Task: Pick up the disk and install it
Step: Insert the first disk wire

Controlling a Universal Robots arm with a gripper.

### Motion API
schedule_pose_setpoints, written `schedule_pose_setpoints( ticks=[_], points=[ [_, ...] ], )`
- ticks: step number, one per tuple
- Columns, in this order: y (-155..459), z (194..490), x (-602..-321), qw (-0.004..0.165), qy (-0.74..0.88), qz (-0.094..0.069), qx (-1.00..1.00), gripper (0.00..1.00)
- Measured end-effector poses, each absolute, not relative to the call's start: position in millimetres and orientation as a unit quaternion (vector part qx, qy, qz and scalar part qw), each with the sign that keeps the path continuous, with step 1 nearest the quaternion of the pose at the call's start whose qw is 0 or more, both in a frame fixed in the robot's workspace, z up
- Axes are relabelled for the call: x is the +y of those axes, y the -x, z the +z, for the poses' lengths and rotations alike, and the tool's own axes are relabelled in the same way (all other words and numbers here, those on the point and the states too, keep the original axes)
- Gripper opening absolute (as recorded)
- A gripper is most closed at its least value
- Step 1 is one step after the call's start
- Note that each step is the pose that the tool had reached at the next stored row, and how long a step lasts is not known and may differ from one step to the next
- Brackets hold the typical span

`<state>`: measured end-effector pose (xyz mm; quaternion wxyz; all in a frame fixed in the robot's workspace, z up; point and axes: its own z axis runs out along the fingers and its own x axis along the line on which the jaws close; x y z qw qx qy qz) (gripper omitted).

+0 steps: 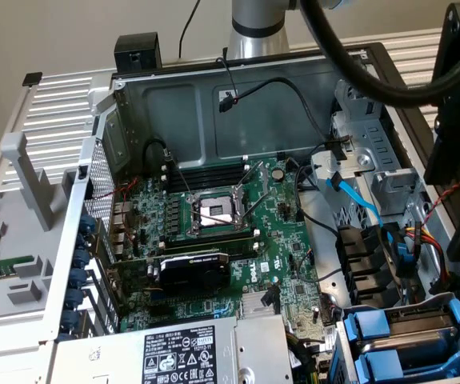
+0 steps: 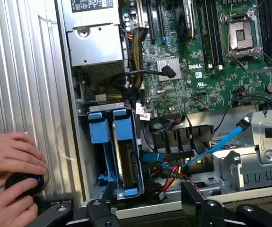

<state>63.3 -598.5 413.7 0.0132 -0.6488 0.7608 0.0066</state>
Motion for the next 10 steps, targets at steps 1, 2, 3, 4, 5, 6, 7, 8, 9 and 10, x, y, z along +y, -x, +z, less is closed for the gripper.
schedule_pose_setpoints(
  ticks=[1,2,3,4,5,6,7,8,9,10],
  points=[
    [-64,413,-598,0.013,0.648,0.006,0.762,0.65],
    [-65,412,-596,0.013,0.648,0.007,0.762,0.65],
    [-66,411,-593,0.013,0.648,0.006,0.762,0.65],
    [-68,410,-590,0.013,0.648,0.006,0.762,0.65],
    [-69,409,-587,0.013,0.648,0.006,0.762,0.65],
    [-70,408,-584,0.013,0.648,0.006,0.762,0.65],
    [-70,407,-580,0.013,0.648,0.006,0.762,0.65],
    [-71,407,-575,0.013,0.648,0.006,0.762,0.65],
    [-72,406,-572,0.013,0.648,0.006,0.762,0.65],
    [-73,406,-568,0.013,0.648,0.006,0.762,0.65]
  ],
)
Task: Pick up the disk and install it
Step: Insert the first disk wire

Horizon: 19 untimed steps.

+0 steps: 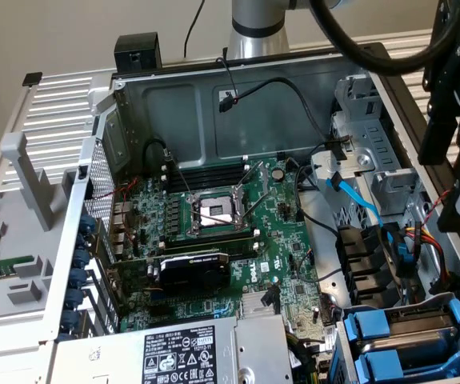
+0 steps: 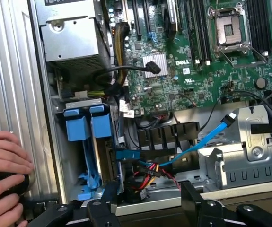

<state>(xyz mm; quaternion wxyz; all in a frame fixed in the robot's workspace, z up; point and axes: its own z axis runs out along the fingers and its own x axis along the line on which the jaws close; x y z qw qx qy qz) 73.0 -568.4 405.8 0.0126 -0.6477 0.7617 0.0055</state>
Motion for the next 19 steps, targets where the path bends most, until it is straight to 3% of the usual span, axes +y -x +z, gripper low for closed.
schedule_pose_setpoints(
  ticks=[19],
  points=[
    [-72,379,-567,0.014,0.571,0.003,0.821,0.65]
  ],
)
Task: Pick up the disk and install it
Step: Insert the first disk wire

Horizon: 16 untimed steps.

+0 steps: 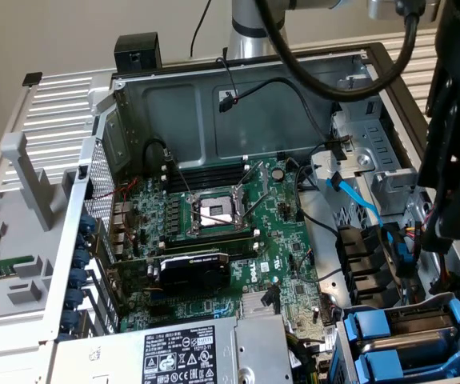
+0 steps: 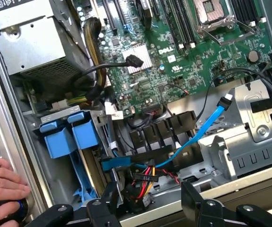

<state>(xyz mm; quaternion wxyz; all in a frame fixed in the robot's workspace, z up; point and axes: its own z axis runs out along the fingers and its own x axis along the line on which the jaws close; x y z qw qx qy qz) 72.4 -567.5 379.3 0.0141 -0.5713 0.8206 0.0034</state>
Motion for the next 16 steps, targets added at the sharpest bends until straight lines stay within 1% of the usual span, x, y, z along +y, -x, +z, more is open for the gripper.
schedule_pose_setpoints(
  ticks=[16],
  points=[
    [-65,355,-567,0.018,0.518,0.000,0.855,0.65]
  ],
)
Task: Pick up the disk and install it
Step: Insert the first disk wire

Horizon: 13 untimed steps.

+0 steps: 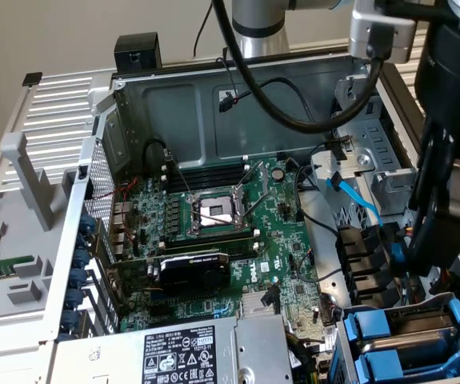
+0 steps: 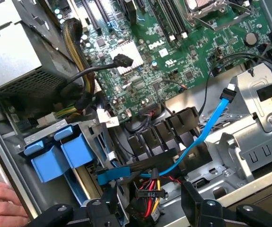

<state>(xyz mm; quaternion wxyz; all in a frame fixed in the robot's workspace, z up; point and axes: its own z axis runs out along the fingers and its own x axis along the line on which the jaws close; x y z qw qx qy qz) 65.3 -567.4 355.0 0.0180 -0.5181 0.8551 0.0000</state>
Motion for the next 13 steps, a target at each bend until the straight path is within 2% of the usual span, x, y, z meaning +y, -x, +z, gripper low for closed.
schedule_pose_setpoints(
  ticks=[3,8,13],
  points=[
    [-64.8,352.0,-567.3,0.019,0.511,-0.001,0.859,0.65],
    [-64.1,349.8,-567.0,0.030,0.500,-0.007,0.866,0.65],
    [-59.8,346.5,-566.9,0.031,0.497,-0.008,0.867,0.65]
  ],
)
